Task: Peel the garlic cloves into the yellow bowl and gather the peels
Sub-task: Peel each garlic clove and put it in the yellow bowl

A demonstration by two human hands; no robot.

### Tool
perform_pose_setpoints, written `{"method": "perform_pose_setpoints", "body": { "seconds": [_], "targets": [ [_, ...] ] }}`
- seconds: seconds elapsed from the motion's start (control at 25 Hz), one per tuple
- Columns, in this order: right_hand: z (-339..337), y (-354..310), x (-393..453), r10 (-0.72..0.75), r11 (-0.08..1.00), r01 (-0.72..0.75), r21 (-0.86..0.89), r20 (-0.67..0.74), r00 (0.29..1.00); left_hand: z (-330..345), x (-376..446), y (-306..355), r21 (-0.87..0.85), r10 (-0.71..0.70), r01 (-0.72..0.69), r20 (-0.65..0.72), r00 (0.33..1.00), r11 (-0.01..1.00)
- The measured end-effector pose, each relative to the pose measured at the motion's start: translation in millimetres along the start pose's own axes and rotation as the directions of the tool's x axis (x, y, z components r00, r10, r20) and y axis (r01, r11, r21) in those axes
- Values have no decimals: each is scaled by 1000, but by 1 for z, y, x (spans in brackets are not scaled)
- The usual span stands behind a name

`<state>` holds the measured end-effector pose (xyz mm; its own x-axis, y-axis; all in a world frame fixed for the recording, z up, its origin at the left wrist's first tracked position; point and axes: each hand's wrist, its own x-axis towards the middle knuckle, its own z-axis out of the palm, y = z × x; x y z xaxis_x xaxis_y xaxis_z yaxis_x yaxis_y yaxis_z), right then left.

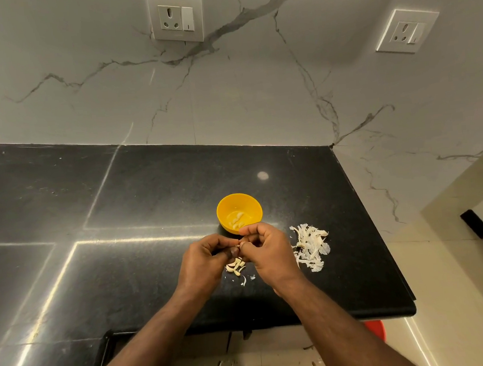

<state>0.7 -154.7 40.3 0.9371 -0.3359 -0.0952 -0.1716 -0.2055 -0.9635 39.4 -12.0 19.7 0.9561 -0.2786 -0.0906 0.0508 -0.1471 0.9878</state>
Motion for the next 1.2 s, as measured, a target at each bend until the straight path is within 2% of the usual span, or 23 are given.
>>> {"method": "perform_pose_setpoints", "body": {
  "seconds": [0.2, 0.44, 0.6, 0.76, 0.88, 1.04, 1.12, 1.2],
  "targets": [
    [-6, -4, -2, 83, 982, -94, 166, 69, 994, -2, 1, -1, 17, 9, -9, 3, 1000, 1000],
    [-6, -1, 2, -1, 998, 4, -56, 55, 998, -2, -4, 2, 123, 42, -43, 18, 999, 991],
    [-4, 3, 4, 4, 992, 4, -123, 67, 998, -3, -5, 0, 160, 68, -71, 22, 997, 985],
    [-3, 9, 5, 8, 978, 5, -207, 61, 998, -4, -6, 0, 94, 82, -86, 49, 995, 992],
    [-13, 16, 6, 36, 959, -29, -283, 21, 999, -5, -1, -1, -13, 47, -47, 32, 998, 999],
    [-41, 30, 11, 87, 905, -112, -409, -80, 993, -7, -1, -1, -267, -137, 155, 82, 987, 951],
    [-52, 36, 13, 49, 847, -100, -522, -109, 993, -8, -2, -1, -367, -232, 268, 141, 963, 891],
    [-54, 33, 11, -19, 843, -59, -535, -138, 990, -8, -2, -1, -435, -279, 340, 199, 939, 834]
  ]
}}
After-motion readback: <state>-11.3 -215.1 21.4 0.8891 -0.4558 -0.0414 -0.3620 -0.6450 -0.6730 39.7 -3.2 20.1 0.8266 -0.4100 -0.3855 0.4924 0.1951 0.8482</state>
